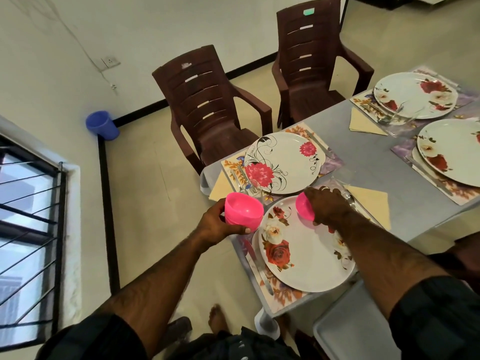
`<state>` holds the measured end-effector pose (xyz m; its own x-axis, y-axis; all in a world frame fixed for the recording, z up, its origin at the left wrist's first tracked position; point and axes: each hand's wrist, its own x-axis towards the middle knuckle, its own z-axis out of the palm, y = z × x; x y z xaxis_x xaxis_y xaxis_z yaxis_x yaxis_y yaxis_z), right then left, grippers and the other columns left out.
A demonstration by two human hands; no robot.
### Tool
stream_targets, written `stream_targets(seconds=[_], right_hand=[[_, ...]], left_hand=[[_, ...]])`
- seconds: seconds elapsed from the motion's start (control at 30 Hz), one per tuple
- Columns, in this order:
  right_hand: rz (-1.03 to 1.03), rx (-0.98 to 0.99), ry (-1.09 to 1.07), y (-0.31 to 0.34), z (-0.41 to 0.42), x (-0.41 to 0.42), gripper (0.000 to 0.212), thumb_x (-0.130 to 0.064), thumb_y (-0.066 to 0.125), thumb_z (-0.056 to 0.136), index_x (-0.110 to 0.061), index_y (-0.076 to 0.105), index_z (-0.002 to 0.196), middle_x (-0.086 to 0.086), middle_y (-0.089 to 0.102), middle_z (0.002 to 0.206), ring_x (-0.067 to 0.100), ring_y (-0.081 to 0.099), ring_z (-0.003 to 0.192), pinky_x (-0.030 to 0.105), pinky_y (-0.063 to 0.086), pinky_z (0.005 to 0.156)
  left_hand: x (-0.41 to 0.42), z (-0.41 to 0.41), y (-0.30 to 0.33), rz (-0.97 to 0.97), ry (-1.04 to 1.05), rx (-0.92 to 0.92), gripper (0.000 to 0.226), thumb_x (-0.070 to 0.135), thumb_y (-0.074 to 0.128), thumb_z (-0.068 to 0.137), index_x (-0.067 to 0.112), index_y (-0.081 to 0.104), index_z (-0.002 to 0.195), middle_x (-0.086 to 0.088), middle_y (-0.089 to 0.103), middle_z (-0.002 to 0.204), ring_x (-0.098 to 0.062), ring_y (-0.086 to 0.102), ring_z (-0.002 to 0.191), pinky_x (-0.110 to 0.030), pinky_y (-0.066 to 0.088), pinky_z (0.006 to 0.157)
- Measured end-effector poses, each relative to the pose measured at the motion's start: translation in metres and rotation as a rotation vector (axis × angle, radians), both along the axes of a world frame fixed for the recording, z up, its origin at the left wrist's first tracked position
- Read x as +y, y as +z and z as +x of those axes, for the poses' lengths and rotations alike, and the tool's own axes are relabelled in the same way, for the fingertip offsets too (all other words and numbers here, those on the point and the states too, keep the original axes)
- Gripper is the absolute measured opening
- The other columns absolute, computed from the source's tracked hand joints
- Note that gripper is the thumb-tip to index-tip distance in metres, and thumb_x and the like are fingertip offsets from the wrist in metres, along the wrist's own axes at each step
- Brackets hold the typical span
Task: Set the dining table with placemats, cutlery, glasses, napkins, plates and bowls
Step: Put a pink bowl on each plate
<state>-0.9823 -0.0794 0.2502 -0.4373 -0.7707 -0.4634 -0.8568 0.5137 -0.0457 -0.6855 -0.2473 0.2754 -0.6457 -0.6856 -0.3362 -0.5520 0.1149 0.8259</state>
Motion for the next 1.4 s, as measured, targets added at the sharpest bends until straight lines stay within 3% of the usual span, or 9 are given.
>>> stream_targets(seconds=[0.13,0.2,0.37,0.47,0.7,0.93,1.07,1.23,1.4], right_hand=[[-0.02,-0.008,0.0,-0.003,-0.005,-0.006,0.127,-0.046,0.094,0.066,-0.02,0.016,0.164,0.009,0.027,0.169,0.035,0.041,0.146,0.059,0.033,0.119],[-0.143,-0.015,-0.067,0.004,0.002,-0.016,0.118,-0.052,0.089,0.072,-0.025,0.019,0.164,0.008,0.023,0.17,0.037,0.034,0.15,0.061,0.032,0.117],[-0.632,-0.37,-0.222,0.051,0.054,-0.061,0.048,-0.045,0.078,0.088,-0.023,0.066,0.13,0.001,0.073,0.111,0.02,0.068,0.1,0.035,0.054,0.089],[-0.593,-0.515,-0.157,0.072,0.096,-0.1,0.039,-0.052,0.077,0.088,-0.026,0.072,0.116,-0.007,0.072,0.096,0.007,0.065,0.084,0.03,0.056,0.076],[-0.541,-0.36,-0.17,0.064,0.154,-0.181,0.015,-0.027,0.079,0.086,-0.018,0.073,0.096,0.0,0.072,0.092,0.019,0.065,0.085,0.035,0.058,0.073],[-0.433,-0.259,-0.128,0.073,0.19,-0.255,0.021,-0.032,0.077,0.089,-0.016,0.075,0.101,0.004,0.074,0.098,0.018,0.063,0.084,0.032,0.054,0.073],[-0.458,-0.192,-0.244,0.095,0.176,-0.269,0.019,-0.028,0.072,0.092,-0.014,0.079,0.102,0.005,0.076,0.095,0.022,0.069,0.087,0.036,0.058,0.08],[-0.591,-0.124,-0.482,0.119,0.11,-0.243,0.011,-0.024,0.073,0.09,-0.015,0.078,0.094,0.001,0.071,0.085,0.02,0.067,0.08,0.027,0.046,0.066],[-0.621,-0.066,-0.778,0.101,0.027,-0.198,0.03,-0.016,0.078,0.083,-0.01,0.077,0.112,0.01,0.075,0.105,0.031,0.071,0.094,0.04,0.059,0.086]], left_hand=[[-0.007,0.004,0.007,-0.012,-0.01,-0.014,0.102,0.045,0.104,0.055,0.042,0.052,0.142,0.016,0.064,0.129,-0.016,0.065,0.114,-0.033,0.065,0.083],[-0.011,0.01,0.013,-0.025,-0.021,-0.014,0.102,0.043,0.104,0.055,0.04,0.052,0.143,0.016,0.063,0.129,-0.015,0.065,0.113,-0.027,0.063,0.079],[-0.029,0.026,0.025,-0.071,-0.079,-0.01,0.105,0.043,0.105,0.054,0.04,0.052,0.144,0.016,0.064,0.129,-0.015,0.064,0.113,-0.021,0.06,0.076],[-0.046,0.031,0.033,-0.111,-0.134,-0.007,0.107,0.045,0.104,0.053,0.04,0.051,0.146,0.017,0.062,0.13,-0.014,0.063,0.112,-0.026,0.06,0.082],[-0.116,0.063,0.026,-0.135,-0.218,0.001,0.109,0.046,0.103,0.054,0.038,0.049,0.148,0.018,0.061,0.131,-0.01,0.062,0.111,-0.017,0.055,0.073],[-0.201,0.095,0.016,-0.149,-0.283,0.04,0.112,0.055,0.102,0.052,0.044,0.047,0.148,0.02,0.06,0.131,-0.013,0.063,0.109,-0.019,0.058,0.073],[-0.229,0.077,0.025,-0.096,-0.314,0.095,0.102,0.051,0.103,0.054,0.047,0.051,0.142,0.025,0.062,0.126,-0.011,0.065,0.11,-0.017,0.059,0.076],[-0.236,0.015,0.03,-0.047,-0.341,0.149,0.095,0.038,0.104,0.058,0.041,0.053,0.139,0.02,0.061,0.125,-0.004,0.06,0.11,-0.01,0.052,0.073],[-0.249,-0.036,0.013,-0.059,-0.304,0.107,0.103,0.048,0.105,0.049,0.039,0.056,0.139,0.013,0.063,0.132,-0.013,0.061,0.12,-0.032,0.057,0.092]])
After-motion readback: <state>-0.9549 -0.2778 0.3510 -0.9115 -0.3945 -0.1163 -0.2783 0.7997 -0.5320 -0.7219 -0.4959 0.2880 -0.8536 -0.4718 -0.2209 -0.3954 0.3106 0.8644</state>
